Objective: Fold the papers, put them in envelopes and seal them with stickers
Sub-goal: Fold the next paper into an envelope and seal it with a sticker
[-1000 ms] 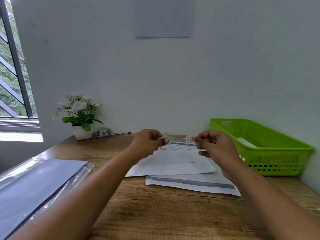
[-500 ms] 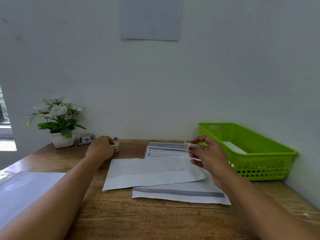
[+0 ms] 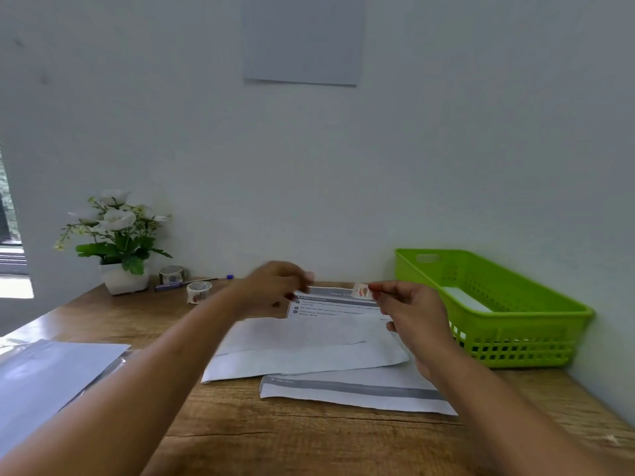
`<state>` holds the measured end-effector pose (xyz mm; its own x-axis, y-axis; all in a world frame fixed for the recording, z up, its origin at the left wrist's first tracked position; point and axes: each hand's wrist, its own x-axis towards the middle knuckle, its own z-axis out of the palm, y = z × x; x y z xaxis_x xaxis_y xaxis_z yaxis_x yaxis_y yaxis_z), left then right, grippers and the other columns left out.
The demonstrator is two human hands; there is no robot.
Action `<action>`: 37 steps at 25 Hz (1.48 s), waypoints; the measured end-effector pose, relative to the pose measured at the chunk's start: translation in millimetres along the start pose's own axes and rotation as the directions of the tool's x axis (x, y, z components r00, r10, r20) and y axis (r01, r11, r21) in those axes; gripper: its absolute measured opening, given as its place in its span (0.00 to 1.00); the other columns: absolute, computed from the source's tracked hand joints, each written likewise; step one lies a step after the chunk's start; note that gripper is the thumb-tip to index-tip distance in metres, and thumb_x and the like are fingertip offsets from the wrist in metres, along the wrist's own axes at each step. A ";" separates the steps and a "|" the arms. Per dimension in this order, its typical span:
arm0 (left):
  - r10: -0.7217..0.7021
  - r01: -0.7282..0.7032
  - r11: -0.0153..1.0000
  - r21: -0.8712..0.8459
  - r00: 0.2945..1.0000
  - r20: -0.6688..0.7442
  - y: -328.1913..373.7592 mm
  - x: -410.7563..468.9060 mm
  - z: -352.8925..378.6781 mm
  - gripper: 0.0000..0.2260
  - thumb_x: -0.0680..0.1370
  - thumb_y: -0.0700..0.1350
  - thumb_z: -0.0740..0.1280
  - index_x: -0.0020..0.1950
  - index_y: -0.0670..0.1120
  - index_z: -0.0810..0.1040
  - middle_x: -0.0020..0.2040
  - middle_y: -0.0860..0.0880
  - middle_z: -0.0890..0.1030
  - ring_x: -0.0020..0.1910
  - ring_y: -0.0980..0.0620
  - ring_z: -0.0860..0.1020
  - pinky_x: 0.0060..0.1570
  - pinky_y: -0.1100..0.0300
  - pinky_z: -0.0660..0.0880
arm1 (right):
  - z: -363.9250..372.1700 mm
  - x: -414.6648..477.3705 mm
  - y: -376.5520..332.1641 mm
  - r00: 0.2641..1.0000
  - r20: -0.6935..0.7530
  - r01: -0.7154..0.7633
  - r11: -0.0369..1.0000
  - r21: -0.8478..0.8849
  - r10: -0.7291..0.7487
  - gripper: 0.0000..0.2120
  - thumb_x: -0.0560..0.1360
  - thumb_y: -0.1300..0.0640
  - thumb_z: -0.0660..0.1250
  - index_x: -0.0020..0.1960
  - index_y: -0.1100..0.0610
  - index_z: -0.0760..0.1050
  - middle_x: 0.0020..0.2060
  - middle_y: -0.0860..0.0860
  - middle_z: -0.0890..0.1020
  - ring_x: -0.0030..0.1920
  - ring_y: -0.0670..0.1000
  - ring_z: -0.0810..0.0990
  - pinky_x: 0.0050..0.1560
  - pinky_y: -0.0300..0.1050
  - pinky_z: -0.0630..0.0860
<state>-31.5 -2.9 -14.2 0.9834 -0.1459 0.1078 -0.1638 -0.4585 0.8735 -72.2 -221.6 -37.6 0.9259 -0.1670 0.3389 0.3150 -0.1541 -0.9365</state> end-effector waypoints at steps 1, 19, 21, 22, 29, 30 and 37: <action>-0.017 0.017 1.000 0.003 0.988 0.152 14.8 -4.3 16.3 0.09 0.77 0.52 0.65 0.50 0.49 0.80 0.49 0.51 0.83 0.44 0.51 0.78 0.42 0.60 0.70 | -0.1 0.7 -0.4 0.999 -0.038 0.018 1.000 -0.001 -0.018 0.06 0.73 0.61 0.69 0.44 0.51 0.83 0.32 0.45 0.81 0.33 0.41 0.76 0.38 0.39 0.72; 0.164 -0.235 0.869 0.435 0.967 0.195 51.6 -2.9 61.3 0.08 0.76 0.38 0.62 0.49 0.44 0.80 0.42 0.49 0.80 0.42 0.51 0.78 0.48 0.58 0.76 | -23.3 15.2 -3.4 0.945 0.294 0.216 0.949 -0.231 -0.143 0.03 0.71 0.63 0.71 0.43 0.57 0.80 0.36 0.50 0.82 0.36 0.46 0.79 0.41 0.46 0.79; 0.196 -0.262 0.849 0.459 0.963 0.187 47.9 -2.1 65.7 0.09 0.76 0.38 0.61 0.49 0.45 0.80 0.43 0.49 0.80 0.42 0.51 0.78 0.51 0.56 0.76 | -23.1 17.2 4.1 0.954 0.281 0.174 0.960 -0.221 -0.108 0.04 0.70 0.66 0.71 0.41 0.58 0.80 0.36 0.52 0.82 0.36 0.49 0.79 0.40 0.45 0.79; 0.207 -0.268 0.851 0.451 0.962 0.181 45.8 -1.4 67.4 0.09 0.76 0.38 0.61 0.49 0.45 0.80 0.43 0.49 0.80 0.43 0.52 0.77 0.50 0.57 0.75 | -23.3 18.1 7.4 0.956 0.281 0.144 0.970 -0.195 -0.085 0.06 0.70 0.68 0.71 0.40 0.58 0.80 0.36 0.53 0.82 0.35 0.49 0.79 0.39 0.42 0.79; 0.280 -0.315 0.815 0.487 0.949 0.145 7.3 4.5 89.1 0.19 0.75 0.48 0.68 0.65 0.50 0.72 0.56 0.49 0.79 0.52 0.51 0.76 0.55 0.57 0.74 | -16.6 31.7 26.7 0.987 0.161 0.034 0.975 -0.219 0.002 0.14 0.72 0.71 0.68 0.35 0.54 0.78 0.32 0.53 0.81 0.35 0.51 0.79 0.38 0.41 0.78; 0.254 -0.296 0.815 0.498 0.955 0.152 1.7 4.5 92.3 0.22 0.74 0.50 0.69 0.67 0.51 0.68 0.57 0.50 0.78 0.53 0.51 0.75 0.55 0.56 0.73 | -14.6 36.2 28.1 0.989 0.144 0.019 0.973 -0.230 0.015 0.14 0.72 0.71 0.68 0.35 0.53 0.78 0.32 0.52 0.81 0.35 0.51 0.79 0.37 0.39 0.78; 0.189 -0.223 0.900 0.374 0.974 0.125 -12.4 16.4 92.9 0.26 0.72 0.53 0.71 0.66 0.50 0.67 0.59 0.48 0.75 0.52 0.53 0.72 0.54 0.60 0.71 | -12.0 49.5 50.2 0.976 0.192 -0.049 0.963 -0.263 0.102 0.12 0.72 0.70 0.68 0.36 0.56 0.78 0.31 0.53 0.80 0.32 0.48 0.76 0.32 0.34 0.75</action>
<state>-20.6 -81.0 -67.3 0.9171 -0.3384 0.2108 -0.3957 -0.7081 0.5849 -13.0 -249.3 -66.8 0.9760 0.0083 0.2175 0.2029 -0.3966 -0.8953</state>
